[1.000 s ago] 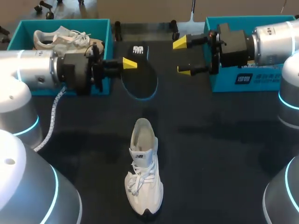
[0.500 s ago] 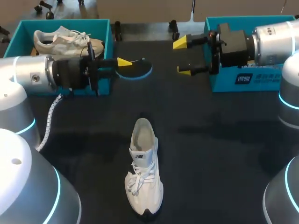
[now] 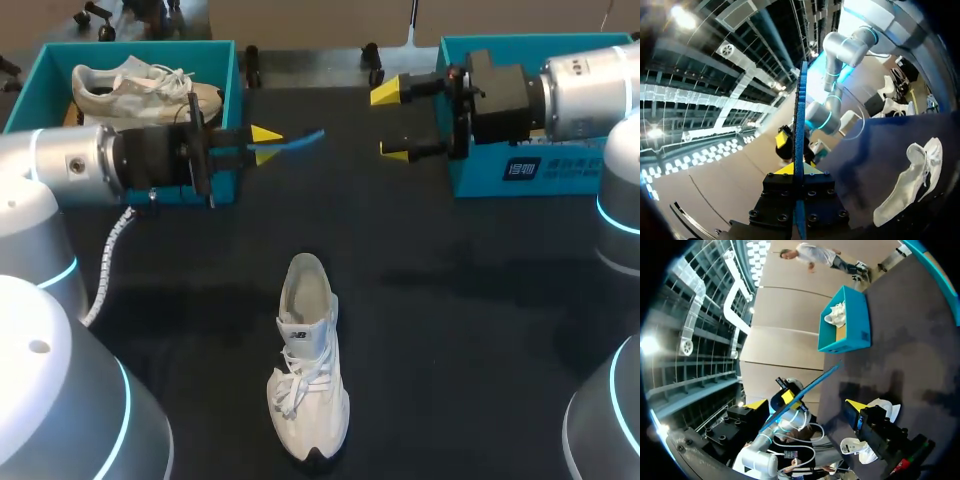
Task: Take the shoe out of the shoebox, open the shoe tongue, remove and reinsert the insole, then place the shoe into the shoebox
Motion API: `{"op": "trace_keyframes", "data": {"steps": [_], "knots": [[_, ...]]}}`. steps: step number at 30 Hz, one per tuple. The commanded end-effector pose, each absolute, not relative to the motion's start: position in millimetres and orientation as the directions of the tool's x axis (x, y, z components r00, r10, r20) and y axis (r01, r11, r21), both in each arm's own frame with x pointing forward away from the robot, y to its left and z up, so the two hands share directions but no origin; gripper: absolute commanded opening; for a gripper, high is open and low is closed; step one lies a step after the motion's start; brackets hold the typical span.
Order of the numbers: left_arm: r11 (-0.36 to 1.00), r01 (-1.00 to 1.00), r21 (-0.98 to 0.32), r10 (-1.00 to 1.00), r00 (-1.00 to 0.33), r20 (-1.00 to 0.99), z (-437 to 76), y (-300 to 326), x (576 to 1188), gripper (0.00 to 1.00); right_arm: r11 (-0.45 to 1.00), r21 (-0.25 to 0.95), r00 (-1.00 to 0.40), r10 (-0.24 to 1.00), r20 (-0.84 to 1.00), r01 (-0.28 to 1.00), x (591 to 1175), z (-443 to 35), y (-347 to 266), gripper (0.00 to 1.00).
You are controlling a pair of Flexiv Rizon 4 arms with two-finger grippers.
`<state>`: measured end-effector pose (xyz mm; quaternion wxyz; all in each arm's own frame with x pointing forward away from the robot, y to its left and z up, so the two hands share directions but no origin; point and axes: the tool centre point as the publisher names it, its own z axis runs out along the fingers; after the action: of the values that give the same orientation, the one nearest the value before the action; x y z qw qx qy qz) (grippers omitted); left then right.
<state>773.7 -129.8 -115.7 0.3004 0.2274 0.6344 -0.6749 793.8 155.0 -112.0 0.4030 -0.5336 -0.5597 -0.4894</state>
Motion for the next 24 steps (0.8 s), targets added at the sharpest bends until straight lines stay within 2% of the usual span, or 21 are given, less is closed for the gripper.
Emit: {"op": "trace_keyframes", "data": {"steps": [1, 8, 9, 24], "knots": [[-0.039, 0.539, -0.841, -0.152, -0.835, -0.529, -114.7, -129.0, 768.0, 0.0, -0.05, 0.117, -0.104, 0.205, 0.973, 0.992, 793.8, -111.9, 156.7, 1.0], [-0.074, 0.296, -0.952, -0.177, -0.944, -0.28, -111.1, -127.7, 763.8, 0.0, -0.05, 0.117, -0.104, 0.205, 0.973, 0.992, 793.8, -111.9, 156.7, 1.0], [-0.069, 0.339, -0.938, -0.167, -0.931, -0.324, -110.1, -127.0, 763.9, 0.0, -0.05, 0.117, -0.104, 0.205, 0.973, 0.992, 793.8, -111.9, 156.7, 1.0], [-0.069, 0.339, -0.938, -0.167, -0.931, -0.324, -110.1, -127.0, 763.9, 0.0, -0.05, 0.117, -0.104, 0.205, 0.973, 0.992, 793.8, -111.9, 156.7, 1.0]]}}
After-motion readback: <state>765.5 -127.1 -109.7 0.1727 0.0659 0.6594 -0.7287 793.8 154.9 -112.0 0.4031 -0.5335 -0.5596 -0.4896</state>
